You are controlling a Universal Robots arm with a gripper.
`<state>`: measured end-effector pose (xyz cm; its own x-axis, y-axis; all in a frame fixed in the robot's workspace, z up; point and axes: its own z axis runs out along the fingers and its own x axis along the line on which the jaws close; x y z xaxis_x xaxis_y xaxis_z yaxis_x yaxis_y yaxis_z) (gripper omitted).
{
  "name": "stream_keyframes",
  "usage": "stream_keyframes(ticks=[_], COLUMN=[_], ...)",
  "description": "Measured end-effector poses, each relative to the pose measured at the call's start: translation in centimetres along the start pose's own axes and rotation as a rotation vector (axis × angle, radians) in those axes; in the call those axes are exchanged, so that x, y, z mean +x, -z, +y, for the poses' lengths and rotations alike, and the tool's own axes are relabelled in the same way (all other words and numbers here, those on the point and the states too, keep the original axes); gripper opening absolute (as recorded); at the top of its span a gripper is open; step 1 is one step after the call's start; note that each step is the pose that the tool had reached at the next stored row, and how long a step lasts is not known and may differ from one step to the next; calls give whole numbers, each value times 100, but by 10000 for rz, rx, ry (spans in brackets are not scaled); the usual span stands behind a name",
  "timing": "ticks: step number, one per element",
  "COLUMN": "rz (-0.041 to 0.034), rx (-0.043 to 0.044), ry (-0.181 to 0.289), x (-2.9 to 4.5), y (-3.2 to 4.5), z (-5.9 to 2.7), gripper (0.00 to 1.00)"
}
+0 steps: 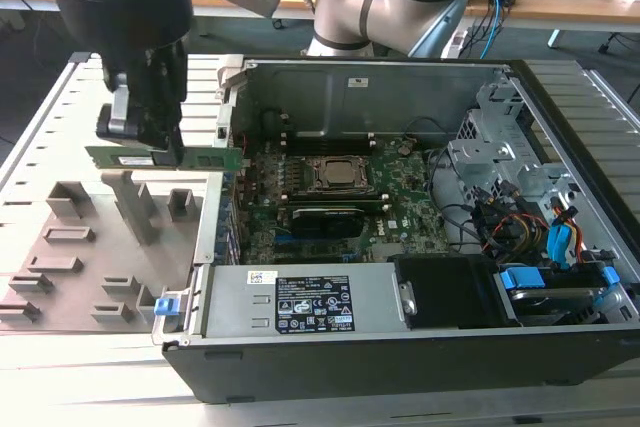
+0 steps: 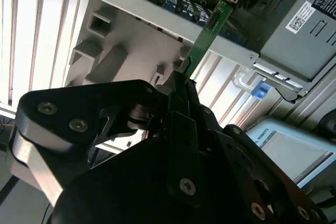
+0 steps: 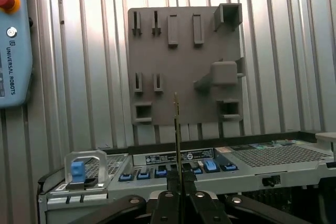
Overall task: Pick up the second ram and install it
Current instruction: 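Pick up the second ram and move it above second insertion slot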
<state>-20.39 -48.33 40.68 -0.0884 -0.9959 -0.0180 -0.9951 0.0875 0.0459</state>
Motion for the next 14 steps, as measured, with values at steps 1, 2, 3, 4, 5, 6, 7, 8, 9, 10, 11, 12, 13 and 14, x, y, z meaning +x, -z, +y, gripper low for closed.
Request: stream_keyframes(ticks=[1,2,3,4,5,6,7,8,9,10,11,12,13,14], rz=[1,1,1,1,1,1,0,1,0,1,0,0,2,1], rx=[-1,-1,-1,-1,-1,-1,-1,-1,-1,-1,-1,-1,-2,-3], ry=[1,0,-1,-1,-1,0,0,0,-1,-1,-1,-1,1,-1], x=[-3,-4,-9,-13,-16,-18,-20,-22,-24,-27,-31,-36,-40,-44], y=[2,3,5,7,8,9,9,10,11,12,14,16,19,20], z=[-30,-47,-94,-131,-165,-183,-201,-226,-246,-274,-311,-362,-405,-441], gripper=[14,14,14,14,14,14,14,14,14,14,14,14,14,14])
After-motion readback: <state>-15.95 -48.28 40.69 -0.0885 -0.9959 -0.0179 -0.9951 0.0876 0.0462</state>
